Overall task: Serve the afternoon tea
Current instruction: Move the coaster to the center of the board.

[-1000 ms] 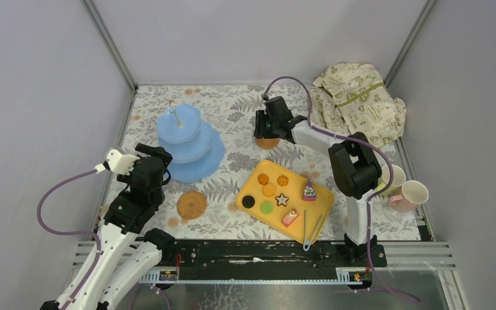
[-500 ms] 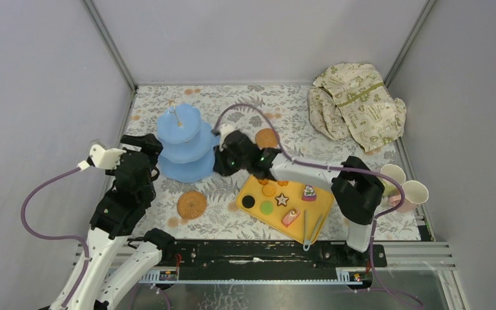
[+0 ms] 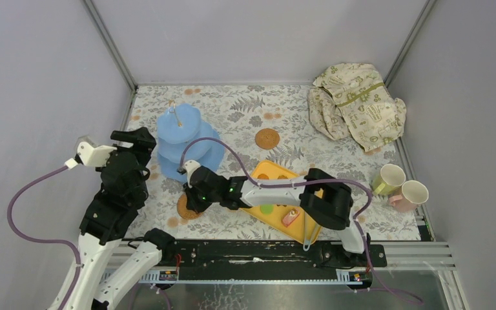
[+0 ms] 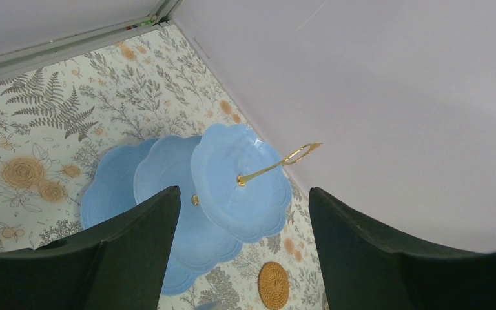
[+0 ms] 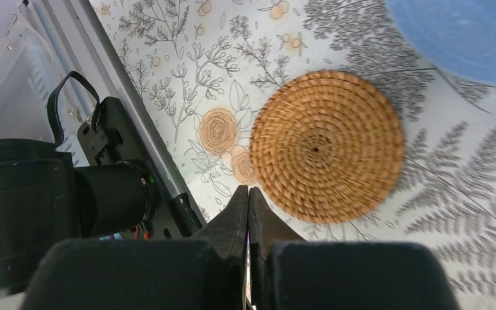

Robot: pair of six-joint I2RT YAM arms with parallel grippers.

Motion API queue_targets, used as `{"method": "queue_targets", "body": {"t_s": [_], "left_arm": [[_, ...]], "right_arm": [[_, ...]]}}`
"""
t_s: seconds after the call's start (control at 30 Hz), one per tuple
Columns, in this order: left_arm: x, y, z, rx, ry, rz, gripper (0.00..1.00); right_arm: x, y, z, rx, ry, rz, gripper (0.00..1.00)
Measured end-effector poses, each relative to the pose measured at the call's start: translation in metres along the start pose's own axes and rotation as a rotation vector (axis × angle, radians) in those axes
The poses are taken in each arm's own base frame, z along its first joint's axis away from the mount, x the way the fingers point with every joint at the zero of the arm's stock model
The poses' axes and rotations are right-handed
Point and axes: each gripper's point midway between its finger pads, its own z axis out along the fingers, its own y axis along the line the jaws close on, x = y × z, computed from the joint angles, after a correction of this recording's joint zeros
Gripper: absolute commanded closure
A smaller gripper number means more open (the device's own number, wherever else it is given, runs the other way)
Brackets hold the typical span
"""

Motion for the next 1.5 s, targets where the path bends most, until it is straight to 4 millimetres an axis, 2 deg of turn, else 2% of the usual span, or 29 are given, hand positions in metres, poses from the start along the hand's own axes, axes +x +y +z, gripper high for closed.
{"method": "queue_targets", "body": {"t_s": [0.17,0.37,0.63,0.83,1.03,1.5], "left_arm": [[-0.008,-0.005,-0.003,0.014,-0.010,-0.002,0.21],[-0.011,-0.008,-0.004,0.023,-0.016,-0.002,0.21],[-0.014,-0.007,-0.006,0.030,-0.021,-0.003,0.21],[-0.016,-0.007,-0.007,0.033,-0.024,-0.008,0.21],[-0.019,-0.007,-0.010,0.040,-0.029,-0.017,0.22],[-0.019,-0.007,-0.010,0.040,-0.030,-0.017,0.22]], "right_arm": [[0.013,0.014,0.025,-0.018,0.033,-0.010,1.00],[0.013,0.022,0.041,-0.039,0.052,-0.015,1.00],[0.011,0.023,0.047,-0.035,0.057,-0.019,1.00],[0.021,0.014,0.055,-0.010,0.076,-0.032,1.00],[0.035,-0.005,0.063,0.057,0.108,-0.053,1.00],[0.028,-0.028,0.061,0.159,0.033,-0.090,1.00]]}}
